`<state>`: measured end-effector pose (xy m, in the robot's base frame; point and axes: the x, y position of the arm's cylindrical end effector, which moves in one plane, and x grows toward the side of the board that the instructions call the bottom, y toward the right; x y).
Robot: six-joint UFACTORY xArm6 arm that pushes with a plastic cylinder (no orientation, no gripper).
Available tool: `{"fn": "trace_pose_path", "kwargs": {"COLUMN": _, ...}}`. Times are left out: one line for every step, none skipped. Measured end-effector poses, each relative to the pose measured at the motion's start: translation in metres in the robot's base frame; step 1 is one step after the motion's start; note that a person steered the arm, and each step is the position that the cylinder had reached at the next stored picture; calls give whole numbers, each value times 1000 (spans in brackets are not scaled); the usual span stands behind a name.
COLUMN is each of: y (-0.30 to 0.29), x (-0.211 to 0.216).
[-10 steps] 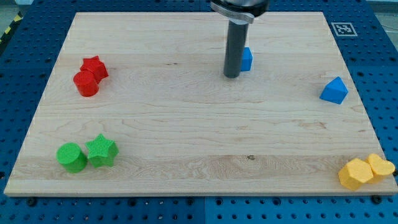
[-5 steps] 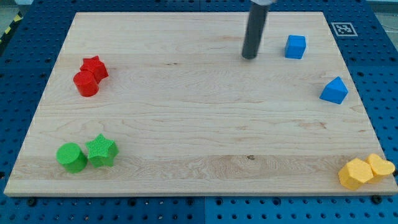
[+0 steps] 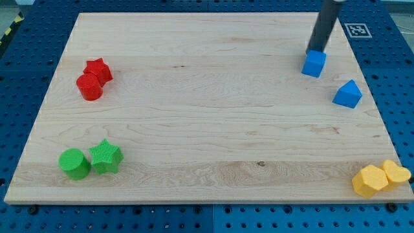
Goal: Push the blue cube into the blue triangle
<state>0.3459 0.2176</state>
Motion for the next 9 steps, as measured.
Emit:
{"fn": "trace_pose_path", "kwargs": {"y": -1, "x": 13}}
{"fn": "trace_pose_path", "kwargs": {"y": -35, "x": -4}}
{"fn": "trace_pose_path", "kwargs": {"y": -79, "x": 6}}
{"fn": "trace_pose_path", "kwargs": {"y": -70, "x": 23}}
{"fn": "trace_pose_path", "kwargs": {"y": -43, "x": 23}}
{"fn": "trace_pose_path", "kwargs": {"y": -41, "x": 21}}
{"fn": "trace_pose_path", "kwargs": {"y": -16, "x": 24}}
{"fn": "trace_pose_path", "kwargs": {"y": 5, "x": 36}}
{"fn": "trace_pose_path", "kwargs": {"y": -3, "x": 37}}
